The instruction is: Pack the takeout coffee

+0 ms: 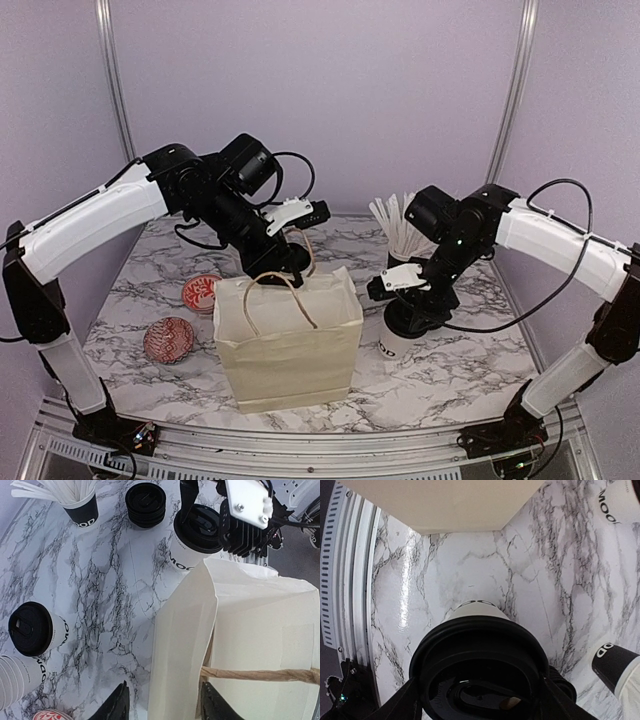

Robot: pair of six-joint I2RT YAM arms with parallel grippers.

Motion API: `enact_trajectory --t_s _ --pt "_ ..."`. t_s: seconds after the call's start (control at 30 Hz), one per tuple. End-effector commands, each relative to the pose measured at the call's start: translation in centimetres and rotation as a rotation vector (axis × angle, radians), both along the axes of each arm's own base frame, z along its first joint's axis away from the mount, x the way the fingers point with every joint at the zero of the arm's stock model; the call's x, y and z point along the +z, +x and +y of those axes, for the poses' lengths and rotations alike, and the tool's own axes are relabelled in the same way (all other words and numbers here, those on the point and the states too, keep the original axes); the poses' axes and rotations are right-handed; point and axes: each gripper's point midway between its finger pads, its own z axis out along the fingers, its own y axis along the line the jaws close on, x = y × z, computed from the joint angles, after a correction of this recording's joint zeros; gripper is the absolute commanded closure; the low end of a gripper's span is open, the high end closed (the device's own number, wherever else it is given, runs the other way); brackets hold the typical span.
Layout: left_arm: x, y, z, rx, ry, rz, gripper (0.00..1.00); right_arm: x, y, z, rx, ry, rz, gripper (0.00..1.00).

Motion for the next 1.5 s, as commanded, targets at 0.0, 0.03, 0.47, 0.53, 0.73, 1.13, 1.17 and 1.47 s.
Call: enact_trajectory --t_s 0.0,0.03,0.47,0.53,0.73,1.13,1.17,1.47 --pt "3.1 -0.4 1.2 0.022 -0.042 -0.053 0.46 7.3 1.0 1.8 0.020 0.190 -0.084 0.32" --pt "3.7 -0.5 1.5 0.028 -0.052 -0.063 0.45 8.8 1.2 2.1 0.020 0.226 -0.099 0.32" --pt "11.5 -2.4 4.2 0.072 -0.278 -0.209 0.41 26.3 0.0 5.9 0.166 0.681 -0.279 0.35" --pt "12.2 -2.6 4.9 0.094 -0.303 -0.222 0.40 28.4 -0.9 6.3 0.199 0.752 -0.273 0.35" --pt "12.1 -1.4 7.1 0.241 -0.288 -0.270 0.39 29.4 -4.1 8.0 0.285 0.815 -0.195 0.35" --pt "9.5 1.2 9.5 0.439 -0.210 -0.290 0.38 24.4 -7.9 12.0 0.427 0.706 -0.083 0.35" --pt "9.6 1.6 9.8 0.467 -0.207 -0.304 0.38 23.6 -7.6 12.5 0.420 0.686 -0.081 0.35" --pt "9.2 3.8 13.6 0.653 -0.218 -0.367 0.34 18.3 -4.7 16.4 0.309 0.545 -0.073 0.38"
